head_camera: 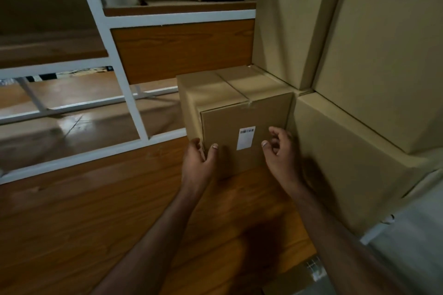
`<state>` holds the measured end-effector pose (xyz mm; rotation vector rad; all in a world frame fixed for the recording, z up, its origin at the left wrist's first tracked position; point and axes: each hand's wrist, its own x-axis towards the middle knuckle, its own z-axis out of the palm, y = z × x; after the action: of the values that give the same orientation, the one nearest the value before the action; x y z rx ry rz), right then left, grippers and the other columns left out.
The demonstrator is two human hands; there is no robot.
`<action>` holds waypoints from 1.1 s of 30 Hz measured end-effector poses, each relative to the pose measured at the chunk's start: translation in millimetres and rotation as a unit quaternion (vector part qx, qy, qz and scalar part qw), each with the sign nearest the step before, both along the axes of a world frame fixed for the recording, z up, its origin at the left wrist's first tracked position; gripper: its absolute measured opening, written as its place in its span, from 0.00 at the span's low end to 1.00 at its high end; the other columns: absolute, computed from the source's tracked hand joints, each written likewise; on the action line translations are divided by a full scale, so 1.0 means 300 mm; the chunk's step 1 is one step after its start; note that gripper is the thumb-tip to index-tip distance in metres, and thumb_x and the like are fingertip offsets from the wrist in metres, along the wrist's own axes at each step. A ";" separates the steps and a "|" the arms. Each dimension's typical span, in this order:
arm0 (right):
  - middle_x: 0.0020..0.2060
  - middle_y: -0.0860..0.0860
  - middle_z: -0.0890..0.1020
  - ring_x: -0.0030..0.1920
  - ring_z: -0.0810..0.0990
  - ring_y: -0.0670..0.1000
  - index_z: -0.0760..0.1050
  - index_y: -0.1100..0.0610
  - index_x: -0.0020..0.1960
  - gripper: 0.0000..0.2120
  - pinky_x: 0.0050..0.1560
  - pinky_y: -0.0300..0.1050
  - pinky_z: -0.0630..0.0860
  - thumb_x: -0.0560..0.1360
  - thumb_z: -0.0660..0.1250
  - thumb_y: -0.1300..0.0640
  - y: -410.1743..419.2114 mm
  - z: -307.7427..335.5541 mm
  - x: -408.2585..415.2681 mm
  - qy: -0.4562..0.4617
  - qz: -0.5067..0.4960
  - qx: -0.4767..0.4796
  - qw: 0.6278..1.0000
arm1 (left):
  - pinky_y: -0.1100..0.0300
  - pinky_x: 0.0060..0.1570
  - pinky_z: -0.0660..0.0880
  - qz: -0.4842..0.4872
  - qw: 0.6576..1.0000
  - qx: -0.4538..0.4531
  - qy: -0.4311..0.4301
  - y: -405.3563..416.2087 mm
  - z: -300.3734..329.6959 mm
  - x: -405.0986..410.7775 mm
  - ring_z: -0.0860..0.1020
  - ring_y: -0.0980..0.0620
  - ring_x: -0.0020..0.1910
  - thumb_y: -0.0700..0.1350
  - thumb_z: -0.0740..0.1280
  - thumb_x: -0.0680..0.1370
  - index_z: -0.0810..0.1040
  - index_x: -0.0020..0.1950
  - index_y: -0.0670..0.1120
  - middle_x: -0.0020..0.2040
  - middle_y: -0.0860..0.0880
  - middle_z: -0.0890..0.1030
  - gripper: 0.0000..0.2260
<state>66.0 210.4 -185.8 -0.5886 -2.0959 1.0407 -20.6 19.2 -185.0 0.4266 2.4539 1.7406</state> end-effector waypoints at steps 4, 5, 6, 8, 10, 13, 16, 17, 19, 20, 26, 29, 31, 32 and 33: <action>0.70 0.55 0.69 0.66 0.72 0.53 0.64 0.56 0.75 0.27 0.55 0.42 0.71 0.78 0.68 0.56 0.042 0.020 -0.057 -0.022 -0.029 0.000 0.999 | 0.46 0.59 0.79 0.024 1.000 0.007 0.014 0.059 0.023 -0.039 0.78 0.49 0.62 0.74 0.67 0.68 0.67 0.72 0.50 0.62 0.50 0.77 0.40; 0.70 0.56 0.68 0.66 0.72 0.54 0.63 0.56 0.76 0.28 0.54 0.42 0.70 0.78 0.68 0.55 0.048 0.024 -0.067 -0.026 -0.031 0.000 0.999 | 0.47 0.57 0.80 0.027 0.999 0.018 0.023 0.073 0.032 -0.049 0.79 0.49 0.59 0.69 0.69 0.71 0.68 0.69 0.52 0.59 0.51 0.78 0.33; 0.71 0.56 0.68 0.66 0.71 0.54 0.62 0.56 0.76 0.29 0.54 0.41 0.69 0.78 0.68 0.55 0.053 0.027 -0.078 -0.029 -0.034 0.000 0.999 | 0.47 0.55 0.81 0.036 0.999 0.028 0.029 0.086 0.042 -0.059 0.80 0.50 0.57 0.65 0.70 0.74 0.68 0.67 0.53 0.58 0.51 0.78 0.28; 0.71 0.56 0.67 0.67 0.71 0.54 0.62 0.57 0.76 0.30 0.53 0.40 0.67 0.78 0.68 0.55 0.061 0.025 -0.095 -0.034 -0.039 0.002 0.999 | 0.48 0.54 0.81 0.053 0.997 0.044 0.034 0.102 0.051 -0.080 0.80 0.50 0.56 0.61 0.70 0.76 0.69 0.66 0.52 0.58 0.51 0.78 0.24; 0.71 0.56 0.67 0.67 0.70 0.54 0.62 0.57 0.76 0.30 0.52 0.39 0.67 0.78 0.69 0.55 0.069 0.016 -0.108 -0.038 -0.043 0.006 0.998 | 0.49 0.54 0.80 0.064 0.996 0.049 0.039 0.109 0.052 -0.091 0.79 0.49 0.57 0.59 0.69 0.78 0.70 0.67 0.48 0.59 0.51 0.76 0.23; 0.71 0.56 0.67 0.68 0.70 0.55 0.64 0.56 0.75 0.28 0.54 0.42 0.69 0.78 0.69 0.56 0.079 0.005 -0.118 -0.034 -0.053 0.007 0.998 | 0.49 0.54 0.79 0.078 0.993 0.045 0.071 0.108 0.044 -0.092 0.77 0.48 0.57 0.59 0.67 0.79 0.71 0.65 0.50 0.57 0.51 0.74 0.20; 0.72 0.56 0.67 0.69 0.69 0.55 0.65 0.57 0.74 0.27 0.58 0.43 0.71 0.77 0.69 0.57 0.077 -0.004 -0.125 -0.019 -0.066 0.010 0.998 | 0.47 0.56 0.79 0.077 0.992 0.048 0.085 0.103 0.034 -0.087 0.77 0.49 0.58 0.59 0.65 0.79 0.70 0.64 0.52 0.58 0.52 0.74 0.17; 0.72 0.57 0.66 0.69 0.69 0.55 0.64 0.58 0.74 0.28 0.58 0.42 0.71 0.77 0.69 0.57 0.077 -0.008 -0.127 -0.018 -0.069 0.012 0.997 | 0.48 0.56 0.78 0.077 0.992 0.054 0.085 0.104 0.027 -0.090 0.76 0.49 0.58 0.59 0.65 0.80 0.70 0.64 0.53 0.58 0.52 0.74 0.16; 0.72 0.57 0.66 0.69 0.69 0.55 0.63 0.58 0.75 0.30 0.57 0.41 0.71 0.76 0.70 0.57 0.078 -0.012 -0.133 -0.017 -0.070 0.009 0.997 | 0.53 0.55 0.76 0.078 0.992 0.063 0.079 0.103 0.030 -0.085 0.75 0.51 0.58 0.57 0.66 0.80 0.69 0.63 0.55 0.58 0.53 0.74 0.14; 0.72 0.56 0.66 0.69 0.70 0.55 0.62 0.58 0.75 0.30 0.56 0.41 0.71 0.76 0.70 0.57 0.080 -0.016 -0.136 -0.018 -0.068 -0.001 0.998 | 0.55 0.53 0.76 0.078 0.992 0.064 0.078 0.102 0.032 -0.082 0.75 0.52 0.57 0.56 0.66 0.80 0.69 0.61 0.56 0.58 0.53 0.74 0.13; 0.69 0.58 0.67 0.64 0.73 0.57 0.63 0.56 0.69 0.29 0.50 0.47 0.78 0.73 0.72 0.57 0.055 -0.034 -0.118 0.006 -0.067 0.013 0.998 | 0.65 0.46 0.72 0.063 0.994 0.068 0.061 0.081 0.038 -0.073 0.76 0.56 0.56 0.54 0.65 0.82 0.71 0.67 0.50 0.60 0.53 0.77 0.16; 0.68 0.60 0.67 0.65 0.72 0.60 0.62 0.53 0.65 0.27 0.54 0.53 0.79 0.72 0.73 0.56 0.003 -0.060 -0.096 0.023 -0.047 0.051 0.997 | 0.63 0.48 0.74 0.074 0.993 0.055 0.070 0.020 0.036 -0.067 0.76 0.56 0.56 0.53 0.64 0.82 0.71 0.65 0.52 0.55 0.57 0.77 0.13; 0.68 0.60 0.67 0.66 0.70 0.60 0.63 0.53 0.64 0.26 0.58 0.56 0.77 0.71 0.72 0.54 -0.053 -0.072 -0.092 0.037 -0.036 0.075 0.996 | 0.59 0.51 0.76 0.092 0.991 0.049 0.082 -0.045 0.035 -0.064 0.78 0.55 0.56 0.54 0.64 0.82 0.71 0.63 0.53 0.53 0.58 0.78 0.11; 0.68 0.60 0.68 0.67 0.69 0.61 0.65 0.56 0.64 0.26 0.59 0.52 0.74 0.71 0.73 0.54 -0.085 -0.071 -0.092 0.037 -0.039 0.086 0.995 | 0.58 0.51 0.77 0.105 0.989 0.049 0.087 -0.081 0.038 -0.059 0.78 0.55 0.55 0.54 0.64 0.82 0.71 0.63 0.52 0.53 0.58 0.78 0.12; 0.68 0.61 0.68 0.66 0.69 0.61 0.67 0.58 0.64 0.26 0.58 0.46 0.70 0.71 0.74 0.54 -0.121 -0.063 -0.092 0.035 -0.044 0.090 0.994 | 0.57 0.51 0.78 0.120 0.987 0.052 0.091 -0.117 0.040 -0.052 0.79 0.56 0.54 0.55 0.64 0.82 0.71 0.63 0.52 0.52 0.58 0.78 0.13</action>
<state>38.3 174.2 -204.7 -0.5414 -2.0574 0.8021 -36.2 -16.0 -173.1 0.3241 2.6440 2.0149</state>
